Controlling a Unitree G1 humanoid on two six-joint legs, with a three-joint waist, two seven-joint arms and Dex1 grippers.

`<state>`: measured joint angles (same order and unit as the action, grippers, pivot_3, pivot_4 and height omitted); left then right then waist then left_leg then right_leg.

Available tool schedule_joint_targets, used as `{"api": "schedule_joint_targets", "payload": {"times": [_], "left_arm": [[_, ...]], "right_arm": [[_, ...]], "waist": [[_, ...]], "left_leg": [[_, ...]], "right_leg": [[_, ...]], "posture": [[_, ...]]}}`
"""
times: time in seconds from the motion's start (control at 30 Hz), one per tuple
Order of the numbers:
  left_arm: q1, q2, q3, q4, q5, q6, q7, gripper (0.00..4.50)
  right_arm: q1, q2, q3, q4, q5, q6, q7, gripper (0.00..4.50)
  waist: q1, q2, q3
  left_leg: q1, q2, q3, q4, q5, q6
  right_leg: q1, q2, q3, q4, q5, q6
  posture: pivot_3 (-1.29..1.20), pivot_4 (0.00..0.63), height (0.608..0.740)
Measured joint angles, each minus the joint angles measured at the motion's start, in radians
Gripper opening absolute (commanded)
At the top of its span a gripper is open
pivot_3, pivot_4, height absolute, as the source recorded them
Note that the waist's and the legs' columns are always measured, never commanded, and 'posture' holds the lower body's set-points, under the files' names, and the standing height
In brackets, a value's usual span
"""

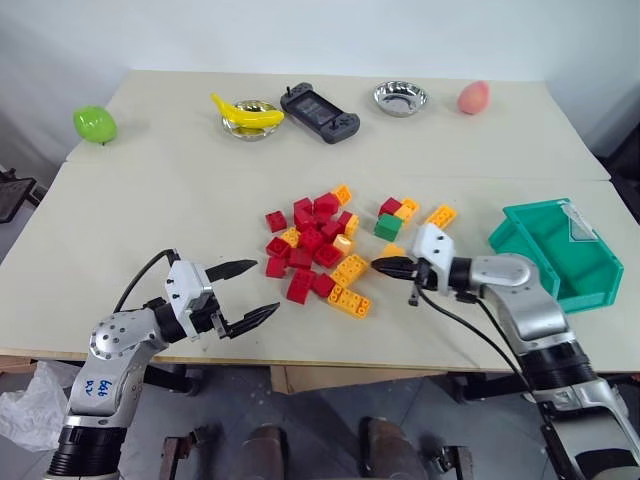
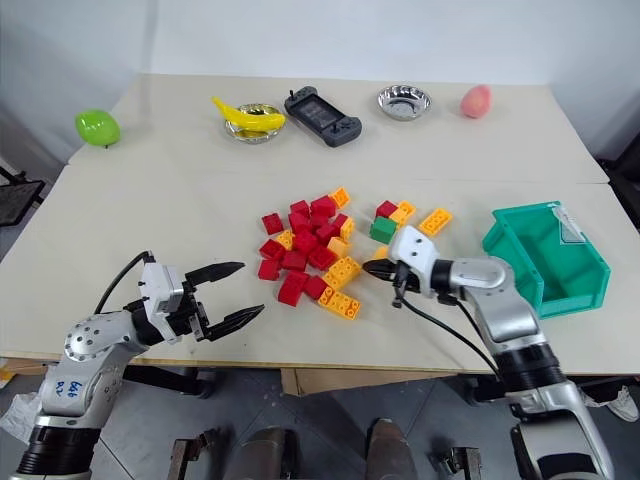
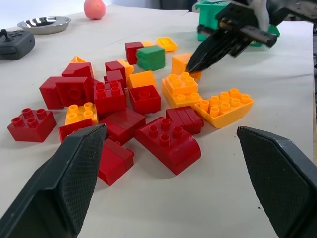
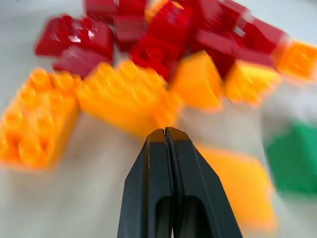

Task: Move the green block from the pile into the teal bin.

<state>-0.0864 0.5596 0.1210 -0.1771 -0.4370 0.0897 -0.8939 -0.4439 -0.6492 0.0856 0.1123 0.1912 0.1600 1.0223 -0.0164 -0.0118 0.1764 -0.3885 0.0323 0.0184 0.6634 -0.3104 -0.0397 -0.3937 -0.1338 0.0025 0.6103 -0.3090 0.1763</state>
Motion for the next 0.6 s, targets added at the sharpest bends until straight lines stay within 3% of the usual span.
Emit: {"api": "schedule_joint_targets", "payload": {"times": [0.17, 0.33, 0.6], "left_arm": [[-0.006, -0.008, 0.061, 0.045, -0.013, 0.008, 0.042, 4.5], [-0.007, -0.01, 0.093, 0.072, -0.023, 0.012, 0.064, 4.5], [0.041, -0.01, 0.115, 0.054, -0.026, 0.024, 0.086, 4.5]], "right_arm": [[0.025, 0.02, -0.051, 0.002, 0.017, -0.006, -0.024, 0.04], [-0.132, 0.203, 0.075, 0.041, -0.026, 0.0, -0.064, 0.04], [-0.365, 0.413, 0.193, 0.322, -0.155, -0.012, -0.169, 0.04]], "waist": [[-0.018, 0.0, 0.0], [-0.035, 0.0, 0.0], [-0.027, 0.0, 0.0]], "left_leg": [[0.002, 0.001, 0.002, 0.0, 0.0, -0.001], [0.002, 0.002, 0.001, 0.0, 0.001, -0.002], [0.001, 0.001, 0.001, 0.0, 0.001, -0.002]], "right_leg": [[0.0, 0.001, 0.0, 0.001, 0.0, 0.0], [-0.001, 0.002, 0.0, 0.004, 0.0, -0.001], [-0.002, 0.0, 0.0, 0.004, 0.0, -0.001]], "posture": [[0.0, 0.15, 0.74], [0.0, 0.15, 0.74], [0.0, 0.15, 0.74]]}}
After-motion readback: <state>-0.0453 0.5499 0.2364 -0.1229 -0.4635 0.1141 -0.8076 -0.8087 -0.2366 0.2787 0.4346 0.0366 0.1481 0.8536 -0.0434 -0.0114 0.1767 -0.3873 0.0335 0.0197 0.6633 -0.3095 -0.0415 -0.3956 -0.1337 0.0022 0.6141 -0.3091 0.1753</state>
